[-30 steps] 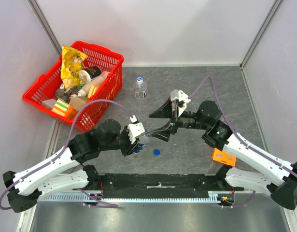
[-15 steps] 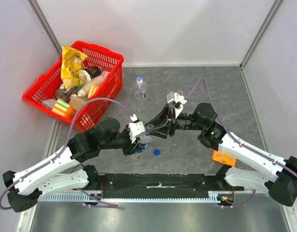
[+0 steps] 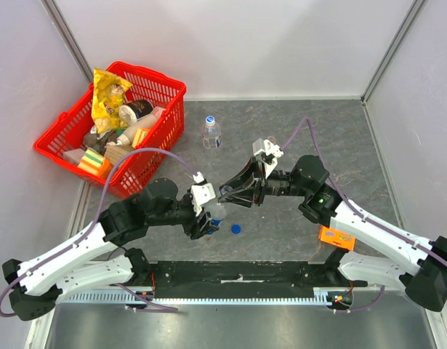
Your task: Unscrew the bottle caps
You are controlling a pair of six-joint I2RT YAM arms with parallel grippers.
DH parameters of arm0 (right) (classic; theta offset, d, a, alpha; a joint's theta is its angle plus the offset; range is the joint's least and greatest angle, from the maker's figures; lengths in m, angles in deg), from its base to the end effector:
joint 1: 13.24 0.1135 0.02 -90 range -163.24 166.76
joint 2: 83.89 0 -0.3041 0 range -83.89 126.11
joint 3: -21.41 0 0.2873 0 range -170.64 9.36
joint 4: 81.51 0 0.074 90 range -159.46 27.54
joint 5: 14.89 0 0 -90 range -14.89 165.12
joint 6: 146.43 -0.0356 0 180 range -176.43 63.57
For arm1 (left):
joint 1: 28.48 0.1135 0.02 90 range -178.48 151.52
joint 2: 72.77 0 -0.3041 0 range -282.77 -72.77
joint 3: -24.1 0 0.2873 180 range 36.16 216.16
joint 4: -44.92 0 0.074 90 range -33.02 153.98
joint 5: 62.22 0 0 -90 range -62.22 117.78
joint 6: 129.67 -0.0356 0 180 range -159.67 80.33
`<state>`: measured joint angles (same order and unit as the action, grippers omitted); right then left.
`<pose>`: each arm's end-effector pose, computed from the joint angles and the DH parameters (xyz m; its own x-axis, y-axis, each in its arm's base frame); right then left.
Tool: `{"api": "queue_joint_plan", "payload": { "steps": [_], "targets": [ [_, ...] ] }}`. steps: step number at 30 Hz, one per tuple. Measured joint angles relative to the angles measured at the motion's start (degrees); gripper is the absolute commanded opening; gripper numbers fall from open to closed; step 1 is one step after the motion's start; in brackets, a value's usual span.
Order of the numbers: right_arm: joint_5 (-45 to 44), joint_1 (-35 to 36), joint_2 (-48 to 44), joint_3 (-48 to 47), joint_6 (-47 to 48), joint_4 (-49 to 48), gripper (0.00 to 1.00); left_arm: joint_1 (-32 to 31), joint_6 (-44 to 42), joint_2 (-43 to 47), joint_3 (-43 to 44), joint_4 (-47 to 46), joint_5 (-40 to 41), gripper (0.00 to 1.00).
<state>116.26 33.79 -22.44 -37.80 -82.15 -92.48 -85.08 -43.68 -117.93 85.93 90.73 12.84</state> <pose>0.1610 0.2072 0.3847 -0.3383 0.1163 -0.9338 -0.9407 -0.0146 0.3390 0.0889 -0.1515 0.3588 -0.2023 0.4296 -0.8801 0.9470 0.3146 -0.0642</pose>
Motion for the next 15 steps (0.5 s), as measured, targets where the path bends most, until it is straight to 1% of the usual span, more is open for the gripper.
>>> {"api": "queue_joint_plan", "payload": {
  "steps": [1,6,12,15],
  "targets": [
    [-0.13,0.0,-0.2,0.0,0.26,0.39,0.0,0.0,-0.07,0.33,-0.13,-0.02,0.11,0.73],
    [-2.34,-0.09,-0.85,0.0,2.95,4.79,0.0,-0.11,-0.09,2.99,-0.35,-0.42,0.96,0.78],
    [-6.75,-0.11,-1.14,-0.02,7.1,11.8,0.0,-0.11,-0.09,5.44,-0.35,-1.33,1.9,0.79],
    [-10.58,-0.11,-1.7,-0.15,9.38,15.85,0.0,-0.11,-0.09,5.9,-0.55,-1.42,2.84,0.79]
  ]
}}
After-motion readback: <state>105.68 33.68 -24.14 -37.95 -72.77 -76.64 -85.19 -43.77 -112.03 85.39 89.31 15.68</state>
